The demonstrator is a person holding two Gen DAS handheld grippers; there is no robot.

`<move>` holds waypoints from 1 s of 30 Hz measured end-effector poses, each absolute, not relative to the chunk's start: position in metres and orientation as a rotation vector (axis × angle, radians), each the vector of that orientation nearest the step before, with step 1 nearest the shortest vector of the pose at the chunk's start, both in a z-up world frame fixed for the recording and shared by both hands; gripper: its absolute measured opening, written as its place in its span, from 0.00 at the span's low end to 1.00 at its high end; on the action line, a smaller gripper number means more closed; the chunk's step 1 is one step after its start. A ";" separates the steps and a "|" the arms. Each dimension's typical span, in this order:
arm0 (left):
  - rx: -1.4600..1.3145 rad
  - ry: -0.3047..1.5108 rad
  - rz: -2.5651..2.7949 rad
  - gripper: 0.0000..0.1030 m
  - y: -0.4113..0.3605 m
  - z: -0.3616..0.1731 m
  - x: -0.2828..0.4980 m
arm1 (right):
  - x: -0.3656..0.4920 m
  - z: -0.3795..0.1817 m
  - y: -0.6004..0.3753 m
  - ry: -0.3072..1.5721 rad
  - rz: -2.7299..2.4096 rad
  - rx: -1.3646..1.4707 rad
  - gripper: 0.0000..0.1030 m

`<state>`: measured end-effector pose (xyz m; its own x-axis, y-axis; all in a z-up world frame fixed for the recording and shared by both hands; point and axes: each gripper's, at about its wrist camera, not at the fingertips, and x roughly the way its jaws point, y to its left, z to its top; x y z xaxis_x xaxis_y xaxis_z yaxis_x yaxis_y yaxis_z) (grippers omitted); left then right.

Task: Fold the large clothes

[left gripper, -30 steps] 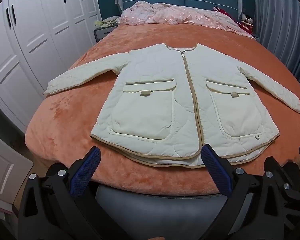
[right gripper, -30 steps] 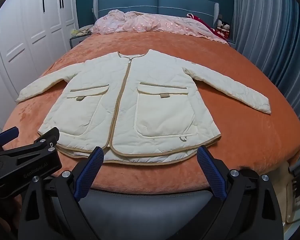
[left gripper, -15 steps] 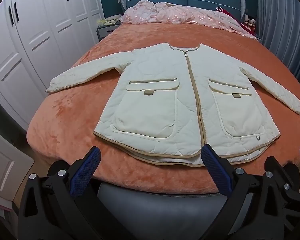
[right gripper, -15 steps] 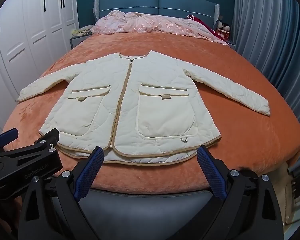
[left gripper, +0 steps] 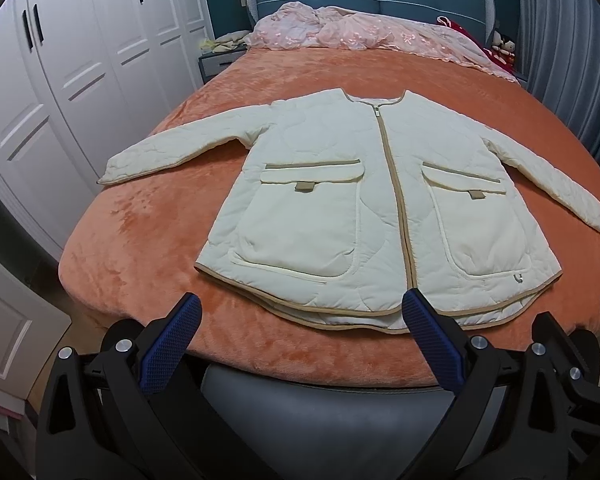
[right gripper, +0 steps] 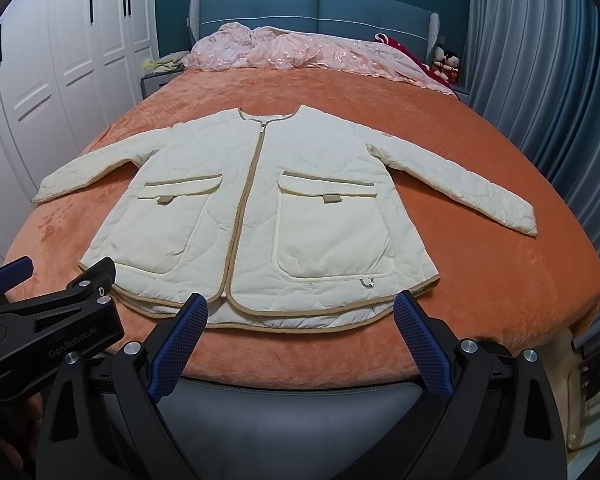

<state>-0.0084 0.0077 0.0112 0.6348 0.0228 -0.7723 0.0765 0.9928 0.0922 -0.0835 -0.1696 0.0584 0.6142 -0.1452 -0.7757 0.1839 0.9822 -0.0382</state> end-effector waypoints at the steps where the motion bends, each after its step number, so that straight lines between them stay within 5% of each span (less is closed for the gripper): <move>1: 0.118 0.883 -0.030 0.95 0.008 0.011 -0.009 | -0.084 0.059 -0.169 0.889 -0.190 0.046 0.90; 30: 0.103 0.881 -0.022 0.95 0.013 0.014 -0.010 | -0.084 0.064 -0.169 0.878 -0.186 0.042 0.90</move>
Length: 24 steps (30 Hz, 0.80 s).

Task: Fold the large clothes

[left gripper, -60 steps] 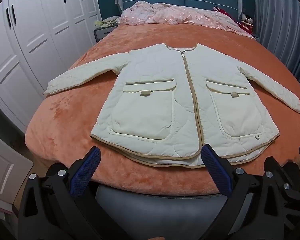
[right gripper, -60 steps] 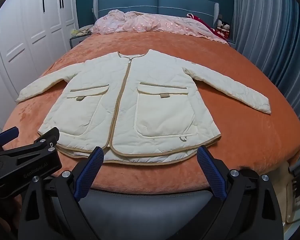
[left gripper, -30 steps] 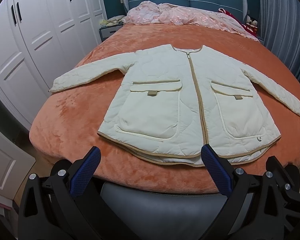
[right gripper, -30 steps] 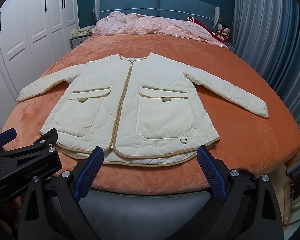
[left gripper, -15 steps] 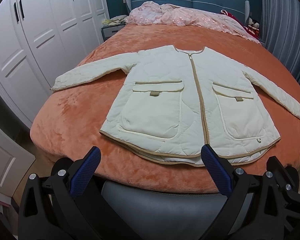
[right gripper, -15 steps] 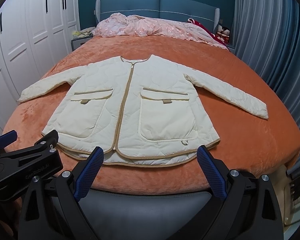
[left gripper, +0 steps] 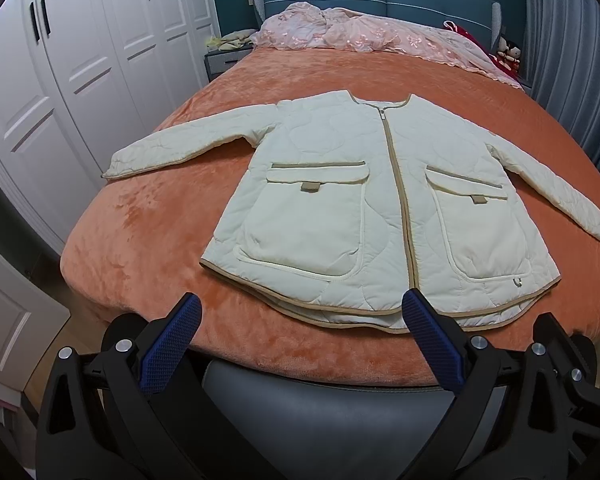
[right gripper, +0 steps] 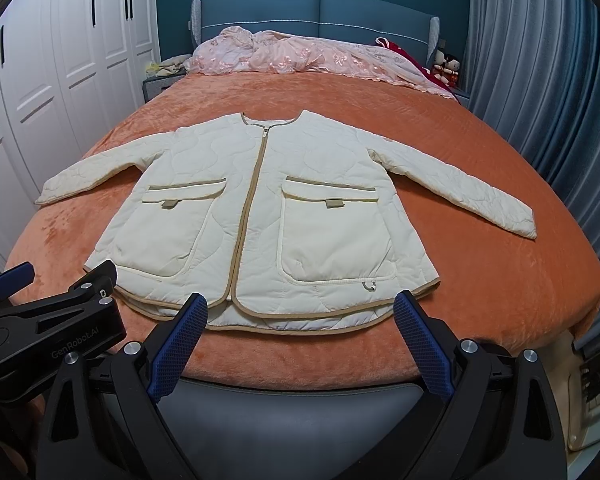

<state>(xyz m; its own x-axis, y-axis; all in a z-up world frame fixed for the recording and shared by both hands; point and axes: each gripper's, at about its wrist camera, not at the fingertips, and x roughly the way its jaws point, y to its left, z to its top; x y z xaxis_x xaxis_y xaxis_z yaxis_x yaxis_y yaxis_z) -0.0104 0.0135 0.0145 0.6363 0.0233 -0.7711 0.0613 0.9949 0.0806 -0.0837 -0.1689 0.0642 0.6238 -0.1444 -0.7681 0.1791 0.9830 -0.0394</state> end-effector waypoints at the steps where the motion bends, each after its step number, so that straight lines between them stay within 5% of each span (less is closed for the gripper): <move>1: 0.103 0.882 -0.022 0.95 0.013 0.014 -0.010 | -0.084 0.065 -0.169 0.878 -0.186 0.042 0.90; 24: 0.099 0.909 -0.021 0.95 0.012 0.005 -0.010 | -0.085 0.057 -0.170 0.898 -0.189 0.047 0.90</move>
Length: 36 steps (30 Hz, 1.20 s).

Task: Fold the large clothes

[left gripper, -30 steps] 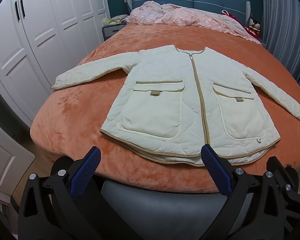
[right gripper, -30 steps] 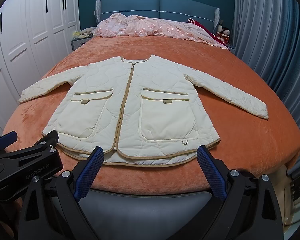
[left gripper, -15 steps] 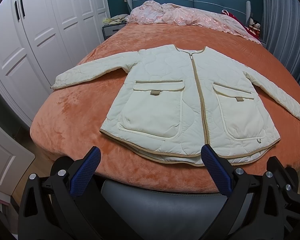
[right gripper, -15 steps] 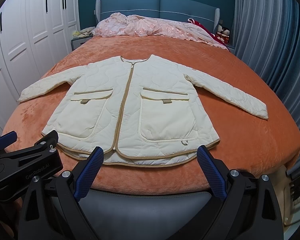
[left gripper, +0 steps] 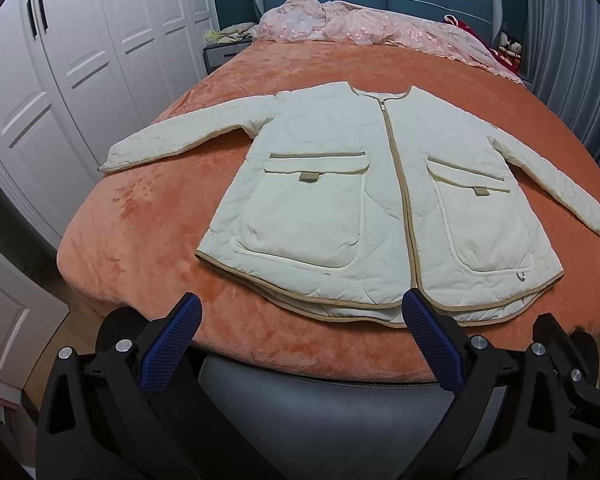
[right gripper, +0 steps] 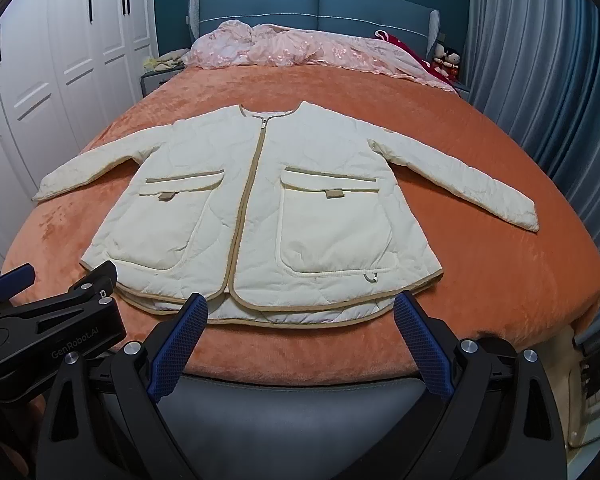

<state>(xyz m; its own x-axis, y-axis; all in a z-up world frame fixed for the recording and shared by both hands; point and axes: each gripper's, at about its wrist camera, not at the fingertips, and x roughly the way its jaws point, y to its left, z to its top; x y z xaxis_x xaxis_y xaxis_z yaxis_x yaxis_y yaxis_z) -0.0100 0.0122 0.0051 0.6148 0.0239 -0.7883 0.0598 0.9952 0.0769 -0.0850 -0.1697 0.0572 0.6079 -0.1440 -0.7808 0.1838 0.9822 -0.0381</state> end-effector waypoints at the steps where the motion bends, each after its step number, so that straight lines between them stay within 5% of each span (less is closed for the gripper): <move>1: 0.098 0.912 -0.021 0.95 0.012 0.004 -0.010 | -0.085 0.056 -0.170 0.900 -0.189 0.048 0.90; 23: 0.117 0.949 -0.040 0.95 0.008 -0.017 0.004 | -0.068 0.023 -0.188 0.974 -0.119 0.133 0.90; 36: 0.124 0.989 0.035 0.95 0.014 -0.037 0.063 | -0.008 -0.001 -0.337 0.938 -0.345 0.308 0.89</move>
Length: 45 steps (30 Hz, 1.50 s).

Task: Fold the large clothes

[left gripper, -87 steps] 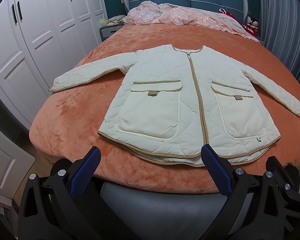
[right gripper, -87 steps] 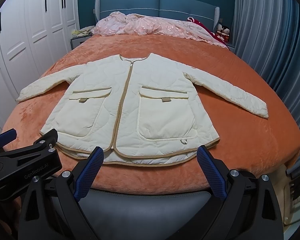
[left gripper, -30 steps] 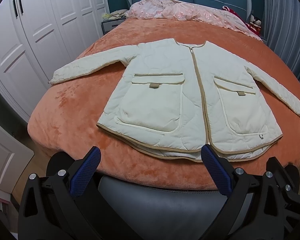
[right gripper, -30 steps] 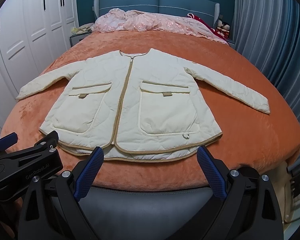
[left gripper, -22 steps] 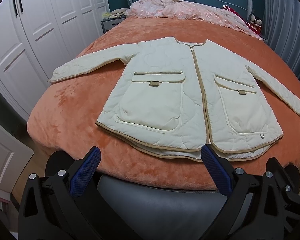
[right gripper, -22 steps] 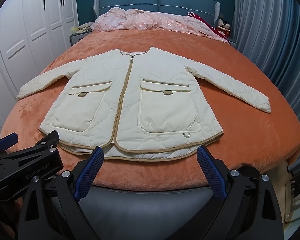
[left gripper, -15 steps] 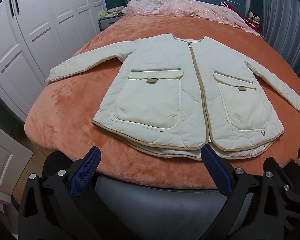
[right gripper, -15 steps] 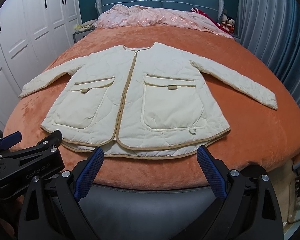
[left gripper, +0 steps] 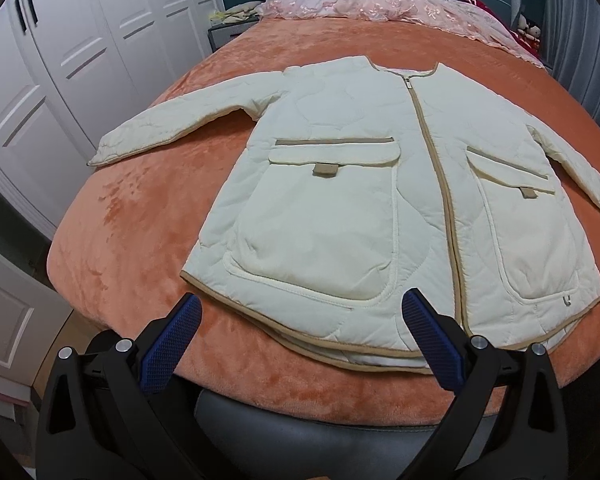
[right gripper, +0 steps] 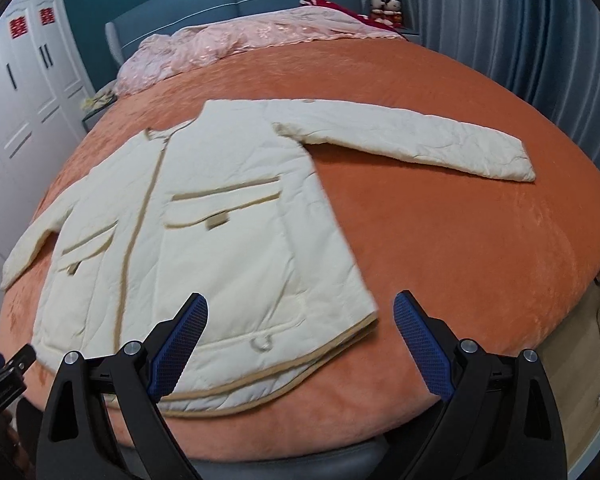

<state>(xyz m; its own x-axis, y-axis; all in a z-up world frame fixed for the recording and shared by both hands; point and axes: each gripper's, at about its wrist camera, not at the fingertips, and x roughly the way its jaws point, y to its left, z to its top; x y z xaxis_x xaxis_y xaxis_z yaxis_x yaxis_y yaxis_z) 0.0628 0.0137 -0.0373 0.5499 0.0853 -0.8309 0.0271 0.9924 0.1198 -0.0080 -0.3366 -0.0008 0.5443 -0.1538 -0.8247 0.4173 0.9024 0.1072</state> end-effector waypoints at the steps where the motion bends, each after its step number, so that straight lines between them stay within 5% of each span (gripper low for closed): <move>1: 0.125 0.991 0.038 0.95 0.014 -0.039 0.068 | -0.003 -0.003 -0.353 0.928 -0.370 0.320 0.89; 22: -0.027 1.088 0.069 0.95 0.014 -0.074 0.170 | 0.048 -0.103 -0.664 0.748 -0.793 0.832 0.88; 24: -0.017 1.091 0.079 0.95 0.011 -0.077 0.174 | 0.054 -0.110 -0.676 0.723 -0.813 0.868 0.74; 26: 0.008 1.099 0.108 0.95 0.012 -0.081 0.178 | 0.065 -0.112 -0.683 0.723 -0.844 0.871 0.47; 27: 0.014 1.098 0.118 0.95 0.013 -0.082 0.179 | 0.073 -0.109 -0.684 0.731 -0.855 0.857 0.23; 29: 0.023 1.094 0.136 0.95 0.017 -0.085 0.182 | 0.093 -0.093 -0.682 0.712 -0.823 0.821 0.14; 39: -0.038 1.066 0.220 0.95 0.052 -0.091 0.191 | 0.248 0.072 -0.417 0.553 -0.042 0.399 0.12; 45: -0.141 1.080 0.192 0.95 0.076 -0.089 0.190 | 0.274 0.056 -0.216 0.637 0.361 0.206 0.34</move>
<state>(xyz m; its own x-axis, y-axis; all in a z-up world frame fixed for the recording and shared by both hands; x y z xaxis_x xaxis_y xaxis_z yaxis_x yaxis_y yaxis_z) 0.1898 0.0757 -0.0892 0.4574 0.0860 -0.8851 -0.2237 0.9744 -0.0209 0.2741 -0.2161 0.0558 0.7449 0.3896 -0.5416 -0.2645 0.9177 0.2965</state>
